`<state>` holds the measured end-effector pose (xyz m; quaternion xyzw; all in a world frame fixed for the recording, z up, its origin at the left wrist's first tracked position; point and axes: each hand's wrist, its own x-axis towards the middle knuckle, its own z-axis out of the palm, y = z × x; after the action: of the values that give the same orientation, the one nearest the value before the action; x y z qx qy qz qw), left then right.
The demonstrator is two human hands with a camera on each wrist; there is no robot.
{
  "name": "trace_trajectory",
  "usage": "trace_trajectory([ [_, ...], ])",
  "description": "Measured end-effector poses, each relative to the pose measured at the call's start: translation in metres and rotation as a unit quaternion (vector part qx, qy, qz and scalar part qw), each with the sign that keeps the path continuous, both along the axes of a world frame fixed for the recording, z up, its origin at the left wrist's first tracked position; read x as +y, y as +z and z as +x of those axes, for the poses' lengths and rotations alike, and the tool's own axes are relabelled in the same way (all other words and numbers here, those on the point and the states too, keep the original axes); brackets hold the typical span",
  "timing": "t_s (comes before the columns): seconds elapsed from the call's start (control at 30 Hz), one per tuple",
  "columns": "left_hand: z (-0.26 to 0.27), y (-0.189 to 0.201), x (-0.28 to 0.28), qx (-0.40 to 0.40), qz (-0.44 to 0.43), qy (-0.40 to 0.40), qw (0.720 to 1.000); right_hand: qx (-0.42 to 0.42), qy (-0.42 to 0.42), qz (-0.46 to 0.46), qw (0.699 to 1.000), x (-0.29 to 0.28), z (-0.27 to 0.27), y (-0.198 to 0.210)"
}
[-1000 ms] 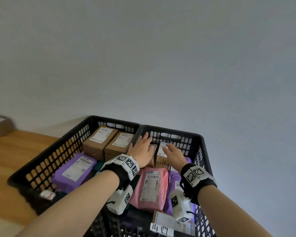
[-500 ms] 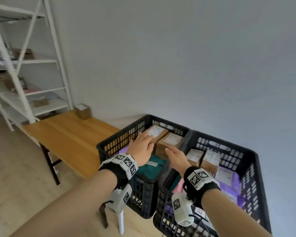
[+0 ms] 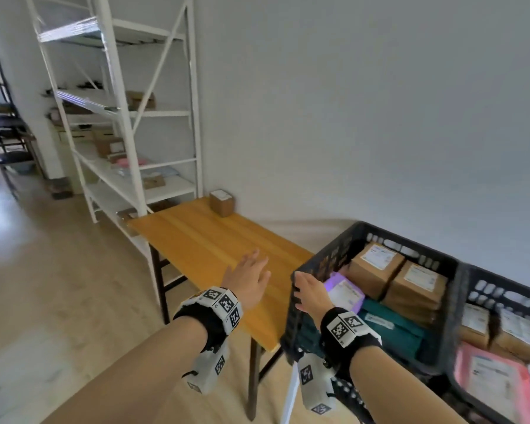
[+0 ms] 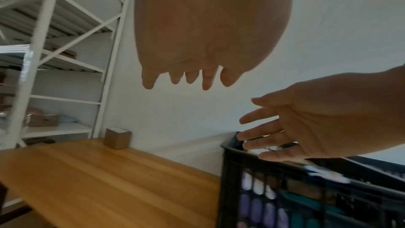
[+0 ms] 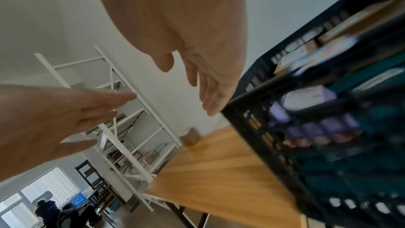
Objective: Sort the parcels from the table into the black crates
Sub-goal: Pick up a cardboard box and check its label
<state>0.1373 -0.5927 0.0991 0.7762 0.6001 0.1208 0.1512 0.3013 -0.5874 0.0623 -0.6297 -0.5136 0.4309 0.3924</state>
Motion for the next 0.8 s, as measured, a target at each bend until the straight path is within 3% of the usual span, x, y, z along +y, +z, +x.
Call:
trace_trajectory([
  [0.1,-0.061,-0.014,0.014,0.012,-0.037,0.015,0.999,-0.016,-0.007,0.015,1.000,0.016,-0.054,-0.018],
  [0.33,-0.165,-0.032,0.047,0.033,-0.075,0.037,0.996,-0.027,0.029,-0.059,0.997,0.054,-0.132,-0.047],
  [0.57,-0.219,-0.069,0.107,-0.007,-0.110,0.068,0.992,-0.058,0.039,-0.088,0.994,0.128,-0.177,-0.075],
  [0.8,-0.253,-0.083,0.215,-0.024,-0.160,0.061,0.985,-0.057,0.051,-0.104,0.992,0.236,-0.208,-0.104],
])
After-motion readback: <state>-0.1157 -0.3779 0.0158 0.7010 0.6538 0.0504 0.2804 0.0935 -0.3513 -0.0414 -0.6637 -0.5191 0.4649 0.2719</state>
